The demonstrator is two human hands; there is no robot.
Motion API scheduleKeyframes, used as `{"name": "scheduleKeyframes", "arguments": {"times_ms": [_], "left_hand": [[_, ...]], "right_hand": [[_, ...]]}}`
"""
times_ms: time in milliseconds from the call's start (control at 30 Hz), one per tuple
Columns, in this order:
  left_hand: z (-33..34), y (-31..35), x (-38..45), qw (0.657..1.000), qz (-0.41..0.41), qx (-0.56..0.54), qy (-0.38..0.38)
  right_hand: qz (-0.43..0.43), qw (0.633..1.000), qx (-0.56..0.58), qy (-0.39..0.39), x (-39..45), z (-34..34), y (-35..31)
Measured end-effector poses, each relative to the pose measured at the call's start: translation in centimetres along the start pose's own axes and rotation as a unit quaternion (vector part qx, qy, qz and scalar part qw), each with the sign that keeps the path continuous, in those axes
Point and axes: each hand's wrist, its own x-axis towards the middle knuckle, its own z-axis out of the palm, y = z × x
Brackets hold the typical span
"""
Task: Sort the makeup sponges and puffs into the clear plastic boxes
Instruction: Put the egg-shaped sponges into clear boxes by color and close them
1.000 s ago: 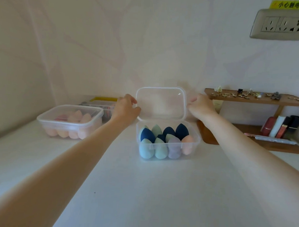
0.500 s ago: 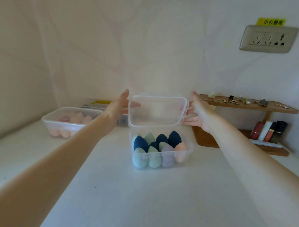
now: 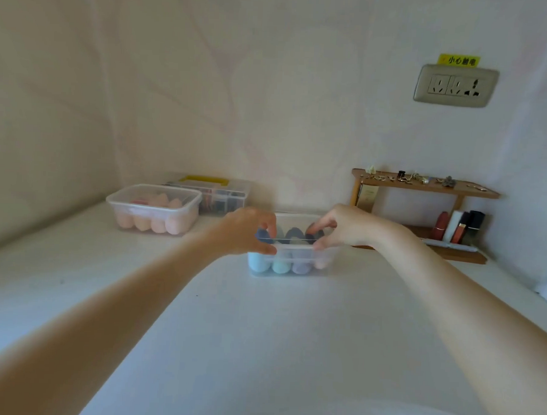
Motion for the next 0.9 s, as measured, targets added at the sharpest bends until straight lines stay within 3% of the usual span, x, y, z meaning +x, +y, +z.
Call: {"name": "scheduleKeyframes", "arguments": {"times_ms": [800,900], "left_hand": [[0.2,1.9,0.2,0.992,-0.011,0.121,-0.013],[0.4,1.5,0.0,0.988,-0.014,0.15,-0.029]], "right_hand": [[-0.042,0.992,-0.095,0.072,-1.3,2.7,-1.2],[-0.028,0.981,-0.169,0.09,-2.1,3.5,-1.6]]}}
